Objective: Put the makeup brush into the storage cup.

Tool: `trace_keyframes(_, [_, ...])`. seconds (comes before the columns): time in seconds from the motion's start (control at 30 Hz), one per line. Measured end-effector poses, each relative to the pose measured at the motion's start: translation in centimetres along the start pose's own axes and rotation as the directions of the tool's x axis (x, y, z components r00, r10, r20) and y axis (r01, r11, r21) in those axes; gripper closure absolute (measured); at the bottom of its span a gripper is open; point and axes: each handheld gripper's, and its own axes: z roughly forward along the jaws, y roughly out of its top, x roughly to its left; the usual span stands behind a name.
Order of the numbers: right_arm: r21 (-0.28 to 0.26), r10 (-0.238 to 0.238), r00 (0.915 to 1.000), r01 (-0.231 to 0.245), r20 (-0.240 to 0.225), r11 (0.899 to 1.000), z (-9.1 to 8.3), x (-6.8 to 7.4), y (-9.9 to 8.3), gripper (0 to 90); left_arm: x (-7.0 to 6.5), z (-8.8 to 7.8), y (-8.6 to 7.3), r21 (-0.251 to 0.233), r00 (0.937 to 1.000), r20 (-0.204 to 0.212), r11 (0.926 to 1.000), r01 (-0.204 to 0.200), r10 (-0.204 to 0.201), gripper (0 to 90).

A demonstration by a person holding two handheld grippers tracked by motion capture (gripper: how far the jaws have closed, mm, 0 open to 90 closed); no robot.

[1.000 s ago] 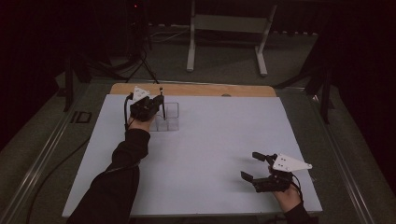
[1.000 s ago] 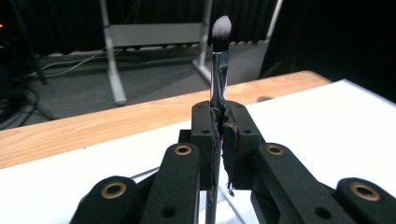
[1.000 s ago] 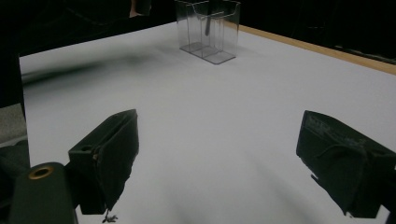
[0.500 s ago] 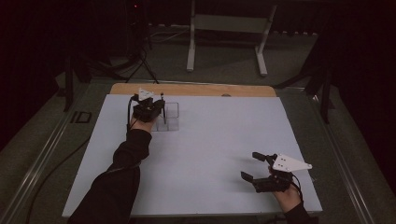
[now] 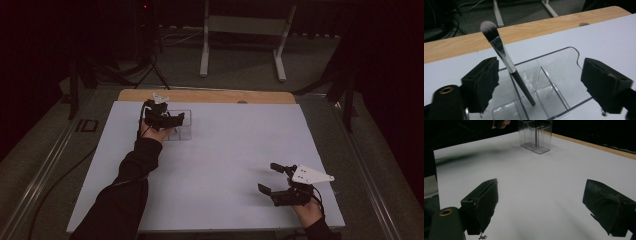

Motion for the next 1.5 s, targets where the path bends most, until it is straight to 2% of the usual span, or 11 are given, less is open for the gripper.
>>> trace_keyframes(0.17, [0.000,0.000,1.0000,0.000,0.000,1.000,0.0,0.0,0.0,13.0,-0.3,-0.5,0.4,-0.009,0.9995,-0.033,1.0000,0.003,-0.003,8.8])
trace_keyframes(0.33, [-0.001,0.001,1.0000,-0.001,0.000,1.000,0.0,0.0,0.0,13.0,-0.6,-1.1,0.7,-0.015,0.9993,-0.037,0.9999,0.005,-0.005,3.8])
trace_keyframes(0.43, [0.000,0.000,1.0000,0.000,0.001,1.000,0.0,0.0,0.0,12.9,-0.7,-1.6,0.9,-0.021,0.9996,-0.017,0.9995,0.022,-0.022,3.0])
trace_keyframes(0.5, [-0.002,0.001,1.0000,-0.001,0.002,1.000,0.0,0.0,0.0,12.9,-0.8,-1.9,0.9,-0.016,0.9999,-0.015,0.9998,0.007,-0.007,3.0])
trace_keyframes(0.67, [-0.001,0.002,1.0000,-0.002,0.002,1.000,0.0,0.0,0.0,12.9,-1.0,-2.9,1.0,-0.011,0.9983,0.054,0.9997,0.024,-0.023,0.7])
trace_keyframes(0.77, [-0.001,0.001,1.0000,-0.001,0.003,1.000,0.0,0.0,0.0,13.0,-1.1,-3.7,1.1,-0.004,0.9956,0.090,0.9997,-0.025,0.025,0.7])
trace_keyframes(1.03, [-0.002,0.002,1.0000,-0.002,0.005,1.000,0.0,-0.1,0.0,13.0,-0.6,-5.9,0.9,-0.007,0.9802,0.194,0.9993,-0.036,0.036,0.7])
trace_keyframes(1.2, [0.000,0.002,1.0000,-0.002,0.004,1.000,0.0,0.0,0.0,12.9,-0.6,-7.2,0.5,-0.021,0.9656,0.252,0.9979,-0.062,0.065,0.7])
trace_keyframes(1.27, [0.000,0.001,1.0000,-0.001,0.004,1.000,0.0,0.0,0.1,13.0,-0.4,-7.5,0.2,-0.030,0.9553,0.284,0.9966,-0.077,0.082,0.7])
trace_keyframes(1.4, [0.001,0.001,1.0000,-0.001,0.005,1.000,0.0,0.0,0.1,13.0,-0.2,-8.2,-0.2,-0.038,0.9468,0.306,0.9949,-0.093,0.101,0.8])
trace_keyframes(1.5, [0.002,0.000,1.0000,0.000,0.005,1.000,0.0,0.0,0.1,12.9,-0.2,-8.9,-0.6,-0.050,0.9359,0.330,0.9924,-0.113,0.123,0.8])
